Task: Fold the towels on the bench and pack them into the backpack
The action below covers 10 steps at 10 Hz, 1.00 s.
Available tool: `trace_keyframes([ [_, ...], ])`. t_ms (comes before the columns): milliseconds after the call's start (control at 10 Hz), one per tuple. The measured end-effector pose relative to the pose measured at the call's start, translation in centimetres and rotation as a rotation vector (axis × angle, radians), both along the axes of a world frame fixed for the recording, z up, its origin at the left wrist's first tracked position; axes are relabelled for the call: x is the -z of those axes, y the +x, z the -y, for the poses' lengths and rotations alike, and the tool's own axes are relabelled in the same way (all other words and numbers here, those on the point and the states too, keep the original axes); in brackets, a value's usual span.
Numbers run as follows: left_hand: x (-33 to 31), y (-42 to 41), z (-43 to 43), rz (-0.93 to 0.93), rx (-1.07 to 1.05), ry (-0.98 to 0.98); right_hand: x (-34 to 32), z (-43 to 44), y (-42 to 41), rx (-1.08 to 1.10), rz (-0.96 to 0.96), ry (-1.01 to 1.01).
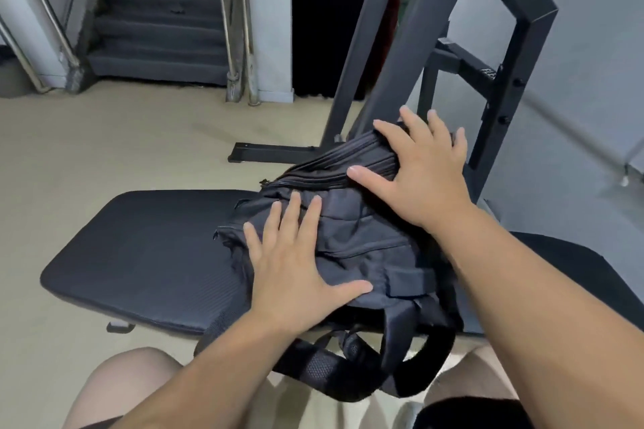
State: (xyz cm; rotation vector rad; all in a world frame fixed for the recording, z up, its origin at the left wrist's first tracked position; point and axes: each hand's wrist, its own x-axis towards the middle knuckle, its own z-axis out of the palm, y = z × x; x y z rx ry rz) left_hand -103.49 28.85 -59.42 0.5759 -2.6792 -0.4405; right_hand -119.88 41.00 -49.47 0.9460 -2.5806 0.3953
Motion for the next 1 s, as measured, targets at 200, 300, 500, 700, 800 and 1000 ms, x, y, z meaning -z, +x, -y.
trace_keyframes([
  [200,1.7,-1.7,1.8,0.089,-0.070,-0.103,1.3,-5.1,-4.5,0.092,0.383,-0.217],
  [300,1.5,-3.3,3.5,0.165,-0.075,-0.138,3.1,-5.8,-4.6,-0.031,0.598,-0.434],
  [500,-0.1,-5.3,8.8,0.287,-0.038,-0.148,6.6,-2.6,-2.3,0.029,0.516,-0.463],
  [700,-0.7,-3.8,9.9,0.247,0.038,-0.130,7.7,-2.0,-2.2,0.071,0.458,-0.424],
  [800,-1.2,-3.0,9.7,0.221,0.073,-0.056,6.9,-2.4,-2.8,0.099,0.413,-0.406],
  [1000,-6.3,-2.6,8.4,-0.268,-0.074,0.340,1.2,-3.8,-2.1,0.039,0.347,-0.585],
])
